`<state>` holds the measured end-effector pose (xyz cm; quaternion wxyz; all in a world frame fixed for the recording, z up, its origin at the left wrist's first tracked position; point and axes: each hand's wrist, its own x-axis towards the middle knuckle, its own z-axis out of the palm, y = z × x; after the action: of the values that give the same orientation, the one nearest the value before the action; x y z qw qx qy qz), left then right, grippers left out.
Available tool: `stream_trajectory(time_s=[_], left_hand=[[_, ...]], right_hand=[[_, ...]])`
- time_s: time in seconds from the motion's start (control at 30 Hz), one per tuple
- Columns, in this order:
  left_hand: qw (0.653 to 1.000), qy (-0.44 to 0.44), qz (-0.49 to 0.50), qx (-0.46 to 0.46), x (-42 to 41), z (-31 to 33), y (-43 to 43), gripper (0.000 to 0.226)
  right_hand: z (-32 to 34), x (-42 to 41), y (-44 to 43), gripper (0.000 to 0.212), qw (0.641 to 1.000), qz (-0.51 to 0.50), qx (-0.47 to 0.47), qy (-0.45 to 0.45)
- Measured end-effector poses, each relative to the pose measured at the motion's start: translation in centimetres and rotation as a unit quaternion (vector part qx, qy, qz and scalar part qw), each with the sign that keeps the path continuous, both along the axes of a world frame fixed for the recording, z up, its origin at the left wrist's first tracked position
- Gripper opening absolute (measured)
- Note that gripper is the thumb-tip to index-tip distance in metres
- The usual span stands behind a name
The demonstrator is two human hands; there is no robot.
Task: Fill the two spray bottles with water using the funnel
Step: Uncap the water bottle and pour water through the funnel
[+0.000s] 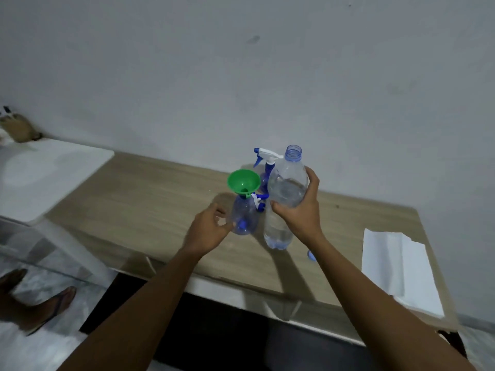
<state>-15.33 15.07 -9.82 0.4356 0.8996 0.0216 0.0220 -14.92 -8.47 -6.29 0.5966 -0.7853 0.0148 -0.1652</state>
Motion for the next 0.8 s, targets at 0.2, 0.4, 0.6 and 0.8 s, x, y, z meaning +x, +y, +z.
stream_trajectory(time_s=[0.2, 0.4, 0.6, 0.8], left_hand=[[0.986, 0.071, -0.085, -0.126, 5.5, -2.4, 0.6, 0.097], [0.967, 0.095, -0.160, -0.175, 7.0, -0.3, 0.0, 0.085], [0.961, 0.069, -0.190, -0.189, 7.7, -1.1, 0.1, 0.070], [0.966, 0.044, -0.195, -0.165, 7.5, -1.0, -0.6, 0.047]], right_hand=[[-0.1, -0.1, 1.9, 0.107, 0.998, -0.058, 0.017, -0.011], [-0.2, 0.1, 2.5, 0.098, 0.993, -0.113, -0.018, -0.015], [0.6, -0.2, 2.8, 0.083, 0.989, -0.142, -0.035, -0.018], [2.0, -1.2, 1.6, 0.075, 0.990, -0.118, -0.075, -0.004]])
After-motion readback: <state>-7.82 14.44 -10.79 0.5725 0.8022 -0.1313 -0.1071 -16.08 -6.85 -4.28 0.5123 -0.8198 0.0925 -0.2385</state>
